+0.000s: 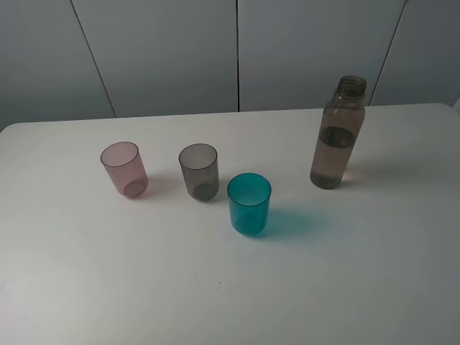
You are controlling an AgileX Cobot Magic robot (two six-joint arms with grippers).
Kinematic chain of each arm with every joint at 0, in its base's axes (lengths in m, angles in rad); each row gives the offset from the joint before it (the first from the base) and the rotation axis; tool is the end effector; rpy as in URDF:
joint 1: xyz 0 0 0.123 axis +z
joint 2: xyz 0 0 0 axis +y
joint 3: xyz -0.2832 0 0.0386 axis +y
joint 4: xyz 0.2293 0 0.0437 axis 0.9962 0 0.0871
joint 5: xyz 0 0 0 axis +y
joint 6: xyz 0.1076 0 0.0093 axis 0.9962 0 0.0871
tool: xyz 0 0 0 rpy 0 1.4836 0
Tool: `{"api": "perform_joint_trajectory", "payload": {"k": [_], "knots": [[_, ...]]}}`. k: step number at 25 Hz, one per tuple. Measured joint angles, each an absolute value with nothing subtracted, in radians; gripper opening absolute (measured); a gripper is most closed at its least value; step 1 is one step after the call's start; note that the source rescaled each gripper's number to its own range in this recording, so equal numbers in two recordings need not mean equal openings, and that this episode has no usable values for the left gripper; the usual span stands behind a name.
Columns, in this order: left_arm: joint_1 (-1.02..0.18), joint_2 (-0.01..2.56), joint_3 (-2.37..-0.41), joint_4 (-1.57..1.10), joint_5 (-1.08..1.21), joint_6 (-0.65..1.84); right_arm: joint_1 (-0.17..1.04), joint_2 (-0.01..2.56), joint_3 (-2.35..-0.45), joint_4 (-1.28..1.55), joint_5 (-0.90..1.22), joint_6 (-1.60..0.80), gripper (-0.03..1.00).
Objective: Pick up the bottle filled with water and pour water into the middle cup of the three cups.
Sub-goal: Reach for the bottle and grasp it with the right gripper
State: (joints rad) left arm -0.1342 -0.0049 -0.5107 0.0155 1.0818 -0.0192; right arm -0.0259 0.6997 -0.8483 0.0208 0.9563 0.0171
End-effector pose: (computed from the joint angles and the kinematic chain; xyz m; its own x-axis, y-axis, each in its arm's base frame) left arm -0.0094 0.0028 0.2614 -0.4581 0.0498 -0.8875 0.1163 0.9932 -0.0043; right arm 0.1096 -0.0010 0.3408 -0.6588 0.0462 -0.7509 0.0323 0.9989 0.0331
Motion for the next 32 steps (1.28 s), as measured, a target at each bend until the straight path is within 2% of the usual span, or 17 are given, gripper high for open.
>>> {"api": "perform_joint_trajectory", "payload": {"k": [7, 15, 21, 25, 32], "knots": [[-0.134, -0.005, -0.511, 0.016, 1.082, -0.019, -0.009, 0.815, -0.627, 0.09, 0.567, -0.035, 0.88], [-0.134, -0.005, -0.511, 0.016, 1.082, -0.019, 0.237, 1.014, -0.486, 0.093, 0.262, -0.038, 0.88], [-0.134, -0.005, -0.511, 0.016, 1.082, -0.019, 0.292, 1.17, -0.379, 0.093, -0.031, -0.021, 0.88], [-0.134, -0.005, -0.511, 0.016, 1.082, -0.019, 0.332, 1.271, -0.349, 0.093, -0.168, -0.008, 0.98], [-0.134, -0.005, -0.511, 0.016, 1.082, -0.019, 0.385, 1.465, -0.3, 0.138, -0.471, 0.011, 1.0]]}}
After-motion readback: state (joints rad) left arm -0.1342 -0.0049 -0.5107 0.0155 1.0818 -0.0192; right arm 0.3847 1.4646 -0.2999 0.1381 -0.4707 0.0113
